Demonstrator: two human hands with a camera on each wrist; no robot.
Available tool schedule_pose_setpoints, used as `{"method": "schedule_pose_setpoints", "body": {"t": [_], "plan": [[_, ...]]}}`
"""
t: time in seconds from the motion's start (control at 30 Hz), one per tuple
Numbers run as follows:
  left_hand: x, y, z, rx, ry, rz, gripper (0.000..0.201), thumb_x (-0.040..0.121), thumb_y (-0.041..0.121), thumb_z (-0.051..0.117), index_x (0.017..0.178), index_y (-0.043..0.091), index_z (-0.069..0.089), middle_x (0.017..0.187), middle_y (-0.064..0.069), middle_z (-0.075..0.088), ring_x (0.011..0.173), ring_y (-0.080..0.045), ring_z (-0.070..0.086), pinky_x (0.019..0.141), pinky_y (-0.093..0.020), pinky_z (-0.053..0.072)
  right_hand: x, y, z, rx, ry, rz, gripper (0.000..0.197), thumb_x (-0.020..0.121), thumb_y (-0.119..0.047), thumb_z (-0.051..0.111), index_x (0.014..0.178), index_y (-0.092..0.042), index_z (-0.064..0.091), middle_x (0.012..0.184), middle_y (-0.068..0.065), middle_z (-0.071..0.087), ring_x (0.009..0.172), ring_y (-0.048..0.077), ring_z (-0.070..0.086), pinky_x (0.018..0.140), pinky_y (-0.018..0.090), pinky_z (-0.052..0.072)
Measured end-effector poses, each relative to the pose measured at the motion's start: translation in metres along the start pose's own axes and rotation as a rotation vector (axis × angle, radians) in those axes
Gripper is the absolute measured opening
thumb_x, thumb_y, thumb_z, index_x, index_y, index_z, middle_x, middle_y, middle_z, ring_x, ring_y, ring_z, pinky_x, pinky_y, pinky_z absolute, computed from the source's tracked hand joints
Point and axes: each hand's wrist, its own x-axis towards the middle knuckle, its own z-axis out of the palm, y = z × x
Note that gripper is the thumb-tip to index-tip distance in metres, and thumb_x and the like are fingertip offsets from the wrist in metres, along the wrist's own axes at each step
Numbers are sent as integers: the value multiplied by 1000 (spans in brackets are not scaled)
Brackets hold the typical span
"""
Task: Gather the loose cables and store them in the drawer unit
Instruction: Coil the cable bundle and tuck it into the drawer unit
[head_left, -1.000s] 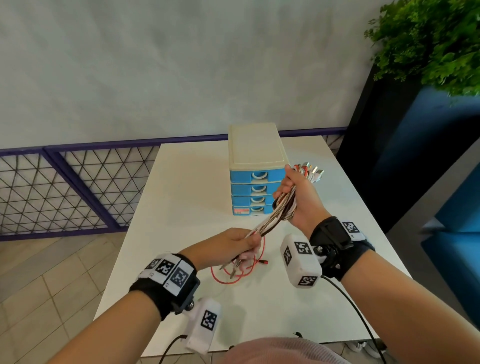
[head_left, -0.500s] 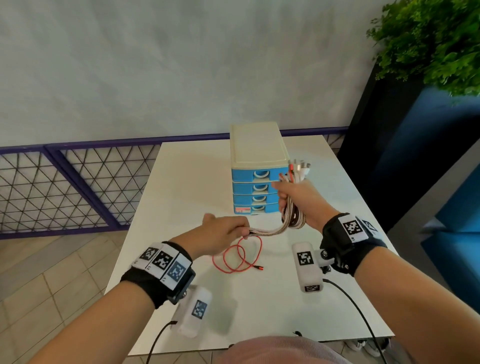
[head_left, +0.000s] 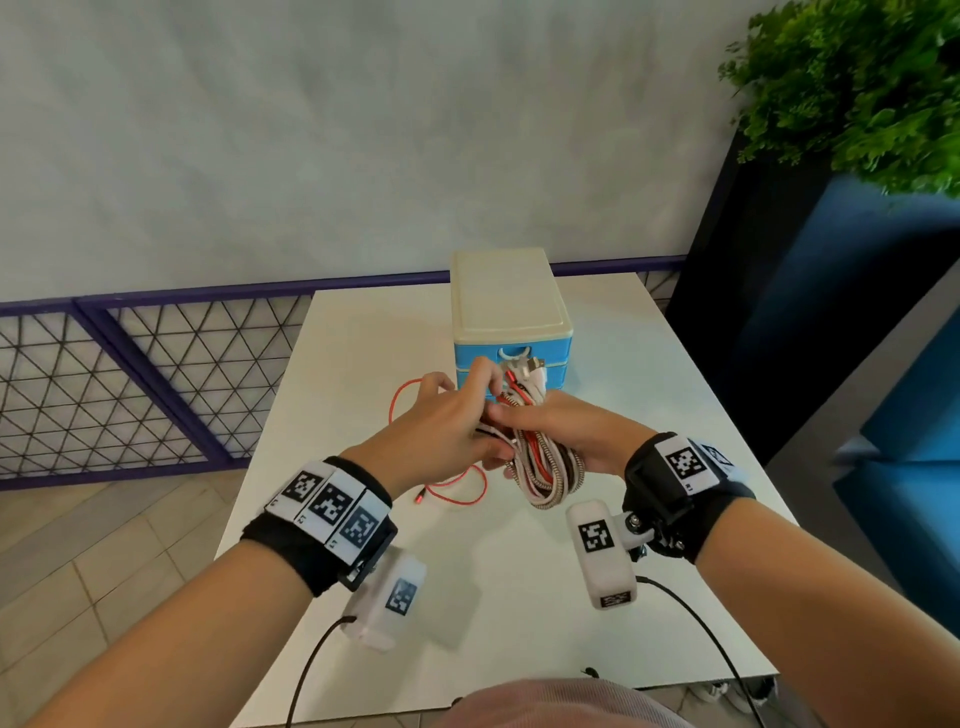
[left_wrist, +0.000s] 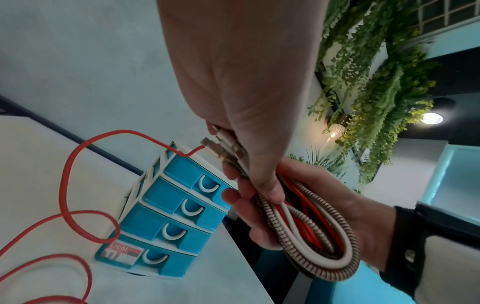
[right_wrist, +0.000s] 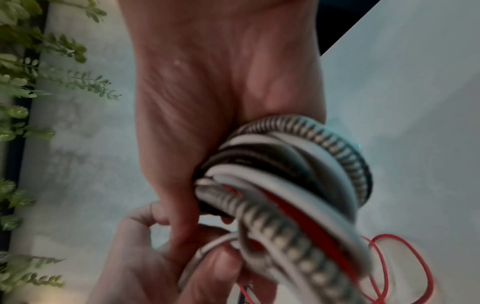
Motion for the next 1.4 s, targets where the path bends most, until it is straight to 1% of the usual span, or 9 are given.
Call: {"method": "schedule_pose_setpoints", "body": {"t": [0.3, 0.4, 0.5, 0.57, 0.7, 0.9, 1.13, 1.3, 1.4], "plan": [[-2, 7, -4, 78, -26, 113, 49, 80, 45, 65, 102, 30, 24, 82, 11, 74, 99, -16, 51, 106, -28, 24, -5, -5, -6, -34, -207, 90, 19, 95, -17, 58, 108, -3, 61, 100, 18, 66, 80, 18, 70, 69, 28, 58], [-2, 10, -10, 144, 33, 81, 62, 72, 47, 72, 103, 33, 21, 85, 7, 71, 99, -18, 42, 84, -14, 35, -4, 1, -7, 6, -243, 117, 24, 92, -12, 62, 113, 1, 59, 102, 19, 68, 89, 24, 70, 75, 33, 59], [2, 9, -17, 163, 47, 64, 67, 64, 46, 76, 101, 37, 20, 82, -4, 70, 80, -26, 56, 62, -40, 50, -5, 11, -2, 59, -180, 57, 9, 90, -11, 64, 97, -5, 64, 87, 12, 69, 81, 22, 70, 71, 32, 57], [4, 8, -20, 19, -8, -9, 65, 65, 40, 78, 103, 31, 26, 83, -6, 71, 65, -26, 61, 62, -43, 52, -4, 13, -2, 63, -134, 13, 7, 90, -13, 65, 84, -10, 66, 78, 10, 66, 70, 19, 67, 66, 30, 56], [11, -10, -26, -346, -232, -161, 57, 72, 39, 77, 115, 23, 43, 87, 5, 66, 68, -8, 59, 67, -24, 51, 0, 14, -11, 28, -47, -47, 14, 84, -21, 72, 81, -9, 64, 71, 10, 62, 65, 22, 61, 71, 38, 54], [5, -39, -27, -876, -93, -389, 37, 102, 33, 34, 93, 7, 59, 60, 3, 34, 50, -11, 28, 54, -23, 33, 1, 19, -35, 301, 196, -142, 10, 90, -11, 64, 80, -10, 61, 68, 7, 59, 59, 19, 59, 64, 33, 54], [6, -16, -1, -1165, -96, -361, 20, 94, 9, 51, 104, 12, 68, 77, 3, 68, 62, -9, 61, 68, -21, 58, 9, 20, -24, 403, 312, -155, 11, 90, -19, 66, 92, -10, 60, 70, 6, 61, 59, 18, 62, 57, 29, 55], [13, 12, 15, -762, 74, -218, 13, 92, 9, 58, 91, 15, 70, 72, 4, 66, 60, -8, 61, 61, -21, 54, 13, 21, -4, 372, 252, -208, 29, 85, -39, 65, 97, -12, 69, 76, 8, 69, 65, 20, 66, 64, 30, 56], [13, 22, 25, -271, 140, -43, 10, 96, 14, 48, 93, 14, 58, 83, 1, 65, 75, -20, 62, 68, -31, 52, 15, 24, 2, 406, 243, -218, 45, 87, -46, 63, 117, -12, 66, 108, 14, 72, 100, 29, 70, 93, 43, 54]]}}
